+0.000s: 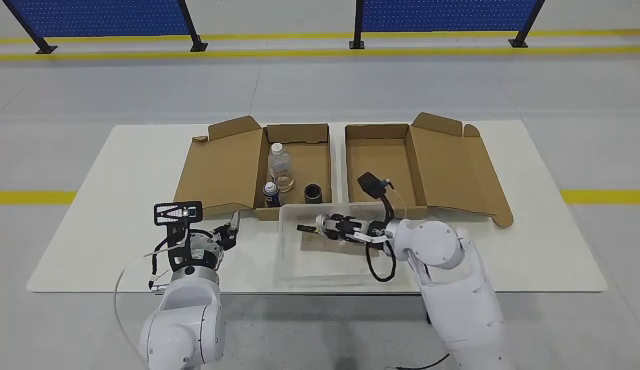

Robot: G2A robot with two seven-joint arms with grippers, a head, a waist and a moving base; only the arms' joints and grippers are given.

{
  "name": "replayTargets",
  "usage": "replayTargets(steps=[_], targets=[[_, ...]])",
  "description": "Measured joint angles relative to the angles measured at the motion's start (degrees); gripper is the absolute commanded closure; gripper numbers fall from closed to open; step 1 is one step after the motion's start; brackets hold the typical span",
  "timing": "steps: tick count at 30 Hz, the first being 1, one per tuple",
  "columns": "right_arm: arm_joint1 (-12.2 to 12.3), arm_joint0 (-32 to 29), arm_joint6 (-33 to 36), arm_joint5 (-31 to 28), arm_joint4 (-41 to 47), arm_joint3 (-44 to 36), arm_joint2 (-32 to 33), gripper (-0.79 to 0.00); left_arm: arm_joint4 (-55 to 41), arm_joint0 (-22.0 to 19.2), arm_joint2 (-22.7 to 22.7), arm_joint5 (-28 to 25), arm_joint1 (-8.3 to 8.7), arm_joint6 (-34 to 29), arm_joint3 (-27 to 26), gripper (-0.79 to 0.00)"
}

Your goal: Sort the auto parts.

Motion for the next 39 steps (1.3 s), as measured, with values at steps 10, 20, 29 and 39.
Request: replayTargets(steps=[10, 20, 29, 39], targets=[[1.3, 5.2, -5.8, 5.6, -15.0, -3.0, -0.4, 0.000, 0.0, 0.0, 0.0, 0.0, 0.00, 0.0, 0.0, -0.785], [2.4, 17.5, -5.6, 11.2, -28.8, 9.8, 1.7, 0.000, 0.0, 0.0, 0.0, 0.0, 0.00, 0.0, 0.0, -0.785], [2.5, 28.0, -2.3, 12.5, -35.1, 29.9, -1.2, 0.000, 0.0, 0.0, 0.0, 0.0, 0.00, 0.0, 0.0, -0.785], [1.8, 32.9, -2.3, 11.6, -35.6, 45.1, -3.5, 0.000, 0.0, 0.0, 0.0, 0.0, 0.00, 0.0, 0.0, -0.785]])
